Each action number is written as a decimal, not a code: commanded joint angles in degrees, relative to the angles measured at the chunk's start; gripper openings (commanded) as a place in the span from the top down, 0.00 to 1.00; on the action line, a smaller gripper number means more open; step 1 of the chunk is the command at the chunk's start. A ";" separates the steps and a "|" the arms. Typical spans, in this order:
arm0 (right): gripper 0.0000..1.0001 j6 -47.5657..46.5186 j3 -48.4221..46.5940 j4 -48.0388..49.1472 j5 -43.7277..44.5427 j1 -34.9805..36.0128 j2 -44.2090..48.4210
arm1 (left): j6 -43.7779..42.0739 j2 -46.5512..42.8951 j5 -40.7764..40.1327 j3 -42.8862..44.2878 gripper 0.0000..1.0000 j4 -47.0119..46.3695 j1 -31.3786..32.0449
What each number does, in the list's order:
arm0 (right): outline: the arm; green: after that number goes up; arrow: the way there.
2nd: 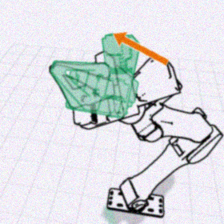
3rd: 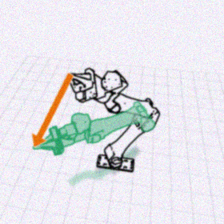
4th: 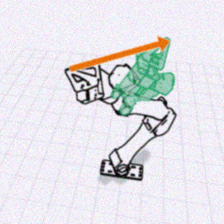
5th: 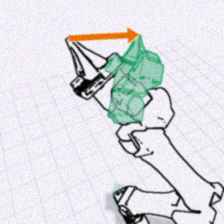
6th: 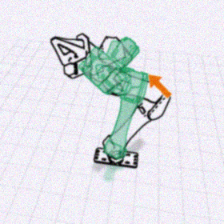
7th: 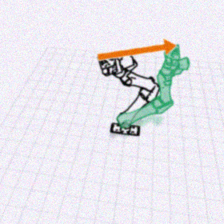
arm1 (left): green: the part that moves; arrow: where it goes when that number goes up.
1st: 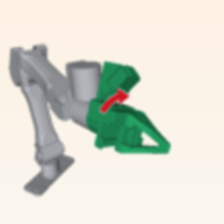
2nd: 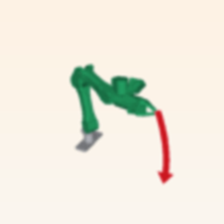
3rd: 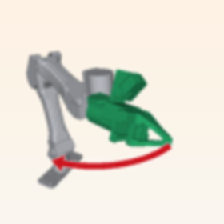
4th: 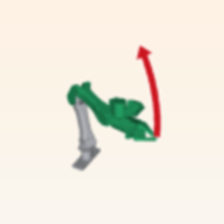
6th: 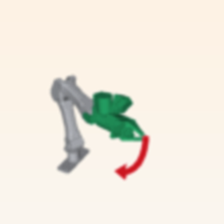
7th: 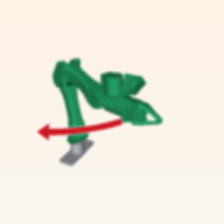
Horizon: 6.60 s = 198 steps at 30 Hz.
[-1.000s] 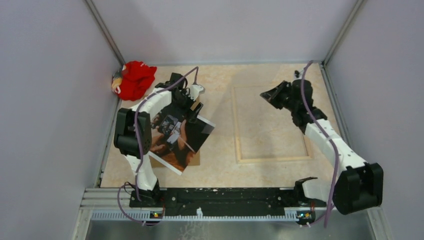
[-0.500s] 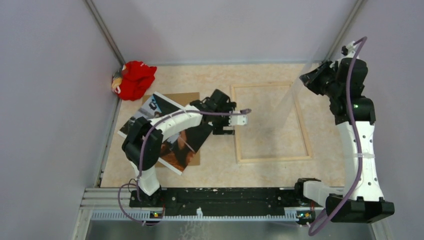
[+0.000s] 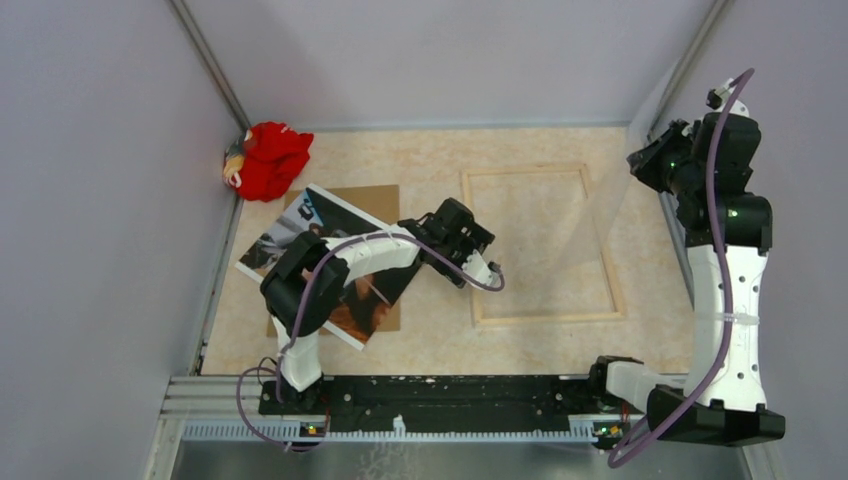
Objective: Put the photo into the frame
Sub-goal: Pick up the photo frame item from the photo frame.
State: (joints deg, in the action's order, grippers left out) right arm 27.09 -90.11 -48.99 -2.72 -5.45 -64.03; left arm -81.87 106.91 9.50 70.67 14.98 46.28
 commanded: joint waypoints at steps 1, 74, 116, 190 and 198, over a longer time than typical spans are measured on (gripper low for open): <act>1.00 -0.77 -2.71 1.70 -1.05 -0.91 -0.49 | -8.98 2.59 0.95 1.40 0.02 -1.65 1.53; 1.00 3.78 -5.49 10.78 -25.45 3.91 -9.67 | 49.53 -20.22 8.89 17.01 0.02 34.65 6.97; 1.00 -16.01 10.11 14.00 -49.00 29.87 -2.66 | 18.18 -18.28 58.26 31.46 0.22 65.92 -37.93; 0.12 19.18 67.74 88.32 -46.50 10.92 -20.70 | 29.42 -7.37 45.17 13.38 1.00 40.62 -44.24; 0.53 26.90 69.95 100.49 -48.46 12.26 -19.12 | 34.52 -6.15 40.96 12.84 1.00 35.89 -43.94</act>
State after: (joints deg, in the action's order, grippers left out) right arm 50.04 -20.97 41.67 -49.28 6.55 -85.56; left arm -49.93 100.16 51.70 82.65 55.37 1.96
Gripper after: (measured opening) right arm 0.582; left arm 0.008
